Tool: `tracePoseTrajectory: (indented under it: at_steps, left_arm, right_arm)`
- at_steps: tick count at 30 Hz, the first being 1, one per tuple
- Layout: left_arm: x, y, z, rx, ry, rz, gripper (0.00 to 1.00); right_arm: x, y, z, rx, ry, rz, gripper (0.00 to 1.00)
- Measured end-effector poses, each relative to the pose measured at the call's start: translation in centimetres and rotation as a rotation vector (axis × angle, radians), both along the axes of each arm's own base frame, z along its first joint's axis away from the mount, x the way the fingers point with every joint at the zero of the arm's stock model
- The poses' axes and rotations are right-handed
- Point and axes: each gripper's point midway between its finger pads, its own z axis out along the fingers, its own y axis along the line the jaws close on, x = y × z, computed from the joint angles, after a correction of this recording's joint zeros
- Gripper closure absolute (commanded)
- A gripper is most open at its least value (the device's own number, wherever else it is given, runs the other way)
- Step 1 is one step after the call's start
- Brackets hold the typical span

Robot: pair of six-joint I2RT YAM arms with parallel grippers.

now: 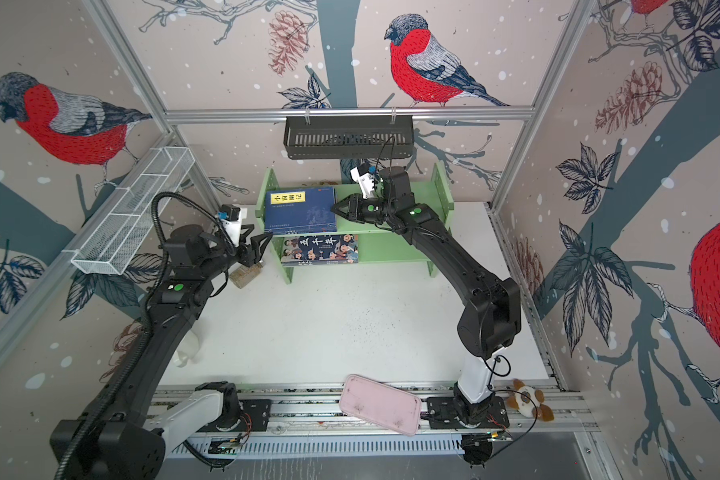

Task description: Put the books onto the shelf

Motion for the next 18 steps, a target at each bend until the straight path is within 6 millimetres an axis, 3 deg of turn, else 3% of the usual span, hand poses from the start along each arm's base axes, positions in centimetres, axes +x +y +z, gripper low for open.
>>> tracePoseTrajectory:
  at_steps: [18]
  left_arm:
    - [0.51,0.65,0.16,-0.003,-0.006,0.045,0.41]
  right_arm:
    - [0.50,-0.42,-0.54,-0.042,-0.008,-0.037,0.73]
